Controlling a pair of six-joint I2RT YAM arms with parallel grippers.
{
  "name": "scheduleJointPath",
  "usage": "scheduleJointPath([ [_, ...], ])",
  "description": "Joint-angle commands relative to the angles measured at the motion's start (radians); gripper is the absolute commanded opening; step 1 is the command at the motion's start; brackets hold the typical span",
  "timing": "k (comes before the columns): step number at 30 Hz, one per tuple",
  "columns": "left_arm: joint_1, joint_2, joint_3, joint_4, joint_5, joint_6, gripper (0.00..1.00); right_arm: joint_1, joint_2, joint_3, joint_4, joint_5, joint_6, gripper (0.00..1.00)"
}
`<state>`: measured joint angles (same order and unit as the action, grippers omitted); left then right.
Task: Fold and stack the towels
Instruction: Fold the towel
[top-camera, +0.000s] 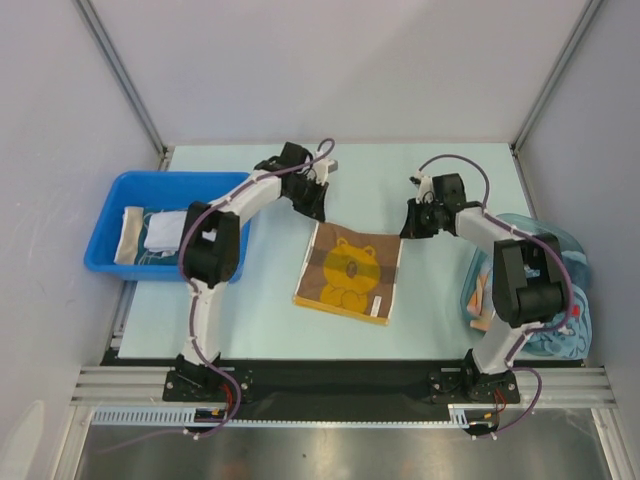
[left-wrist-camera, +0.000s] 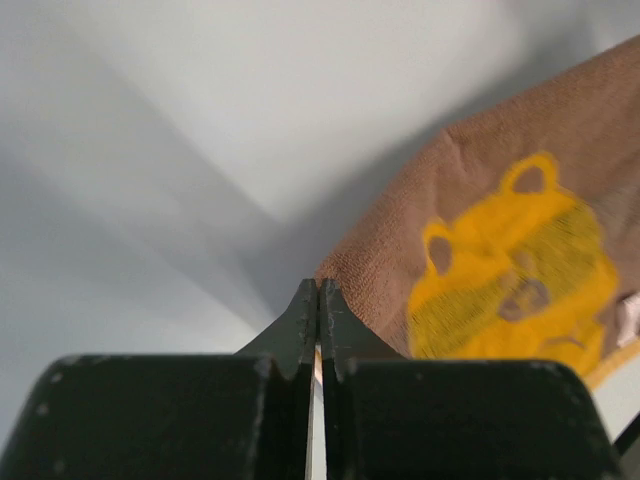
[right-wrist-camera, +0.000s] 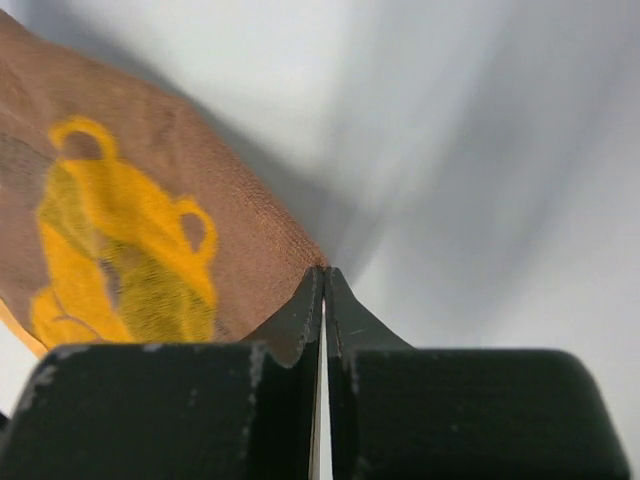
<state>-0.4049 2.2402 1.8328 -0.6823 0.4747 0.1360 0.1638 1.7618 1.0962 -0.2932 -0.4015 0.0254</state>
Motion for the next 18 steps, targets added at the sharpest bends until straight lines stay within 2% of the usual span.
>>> scheduleJointPath([
  [1, 0.018, -0.220, -0.055, 0.173, 0.035, -0.093, 0.00, -0.003, -0.140, 0.060, 0.101, 0.065, -0.021, 0.00],
  [9, 0.025, -0.471, -0.158, 0.270, -0.039, -0.098, 0.00, -0.015, -0.353, 0.146, 0.097, 0.168, -0.051, 0.00],
  [18, 0.000, -0.731, -0.263, 0.264, -0.056, -0.095, 0.00, -0.004, -0.613, 0.133, 0.048, 0.145, -0.041, 0.00],
])
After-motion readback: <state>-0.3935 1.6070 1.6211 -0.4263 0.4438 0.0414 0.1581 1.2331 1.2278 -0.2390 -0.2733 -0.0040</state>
